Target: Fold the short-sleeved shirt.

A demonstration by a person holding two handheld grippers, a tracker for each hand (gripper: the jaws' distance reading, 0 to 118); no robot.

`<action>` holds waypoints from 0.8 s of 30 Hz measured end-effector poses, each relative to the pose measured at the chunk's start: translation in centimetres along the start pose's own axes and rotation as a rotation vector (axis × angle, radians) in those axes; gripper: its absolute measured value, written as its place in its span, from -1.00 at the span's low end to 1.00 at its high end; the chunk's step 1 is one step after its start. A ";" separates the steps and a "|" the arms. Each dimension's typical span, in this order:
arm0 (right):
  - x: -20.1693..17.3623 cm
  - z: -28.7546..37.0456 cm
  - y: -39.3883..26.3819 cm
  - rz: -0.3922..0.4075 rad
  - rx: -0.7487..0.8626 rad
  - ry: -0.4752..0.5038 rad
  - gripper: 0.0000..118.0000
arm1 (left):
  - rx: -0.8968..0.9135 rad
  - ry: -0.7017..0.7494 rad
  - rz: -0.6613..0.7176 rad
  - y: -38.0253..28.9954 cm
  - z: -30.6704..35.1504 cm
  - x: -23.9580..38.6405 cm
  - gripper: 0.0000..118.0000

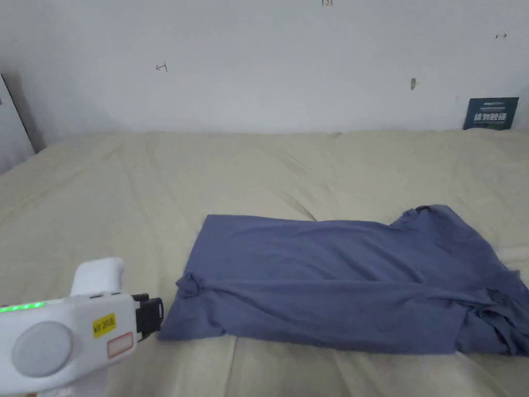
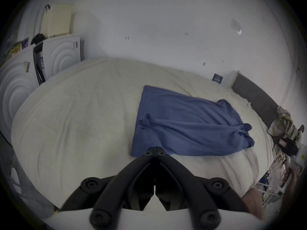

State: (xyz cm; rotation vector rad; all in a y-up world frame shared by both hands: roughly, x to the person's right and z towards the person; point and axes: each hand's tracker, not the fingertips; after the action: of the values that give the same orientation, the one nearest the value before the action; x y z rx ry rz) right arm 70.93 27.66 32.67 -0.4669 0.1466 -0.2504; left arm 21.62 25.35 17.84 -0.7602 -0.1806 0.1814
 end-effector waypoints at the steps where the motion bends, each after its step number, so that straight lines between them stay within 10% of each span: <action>1: 0.0 -0.1 0.2 0.006 -0.005 0.002 -1.00 | -0.059 0.038 -0.012 0.7 -1.6 -0.3 -1.00; 3: 0.1 -0.5 0.4 0.011 -0.011 0.005 -1.00 | -0.118 0.017 -0.035 2.3 -4.5 -1.3 -0.76; 6: 0.2 -1.2 0.3 -0.019 -0.028 0.021 -1.00 | -0.214 0.021 -0.014 2.9 -8.6 -1.9 1.00; 24: 2.0 -6.0 -1.4 -0.079 -0.134 0.074 -1.00 | -0.487 0.144 -0.168 2.2 -13.8 0.8 0.75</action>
State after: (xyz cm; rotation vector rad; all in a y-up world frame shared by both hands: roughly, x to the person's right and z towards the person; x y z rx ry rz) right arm 71.42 23.38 27.87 -0.5971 0.2183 -0.3369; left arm 25.27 17.94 6.58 -1.2331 -0.1522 -0.0824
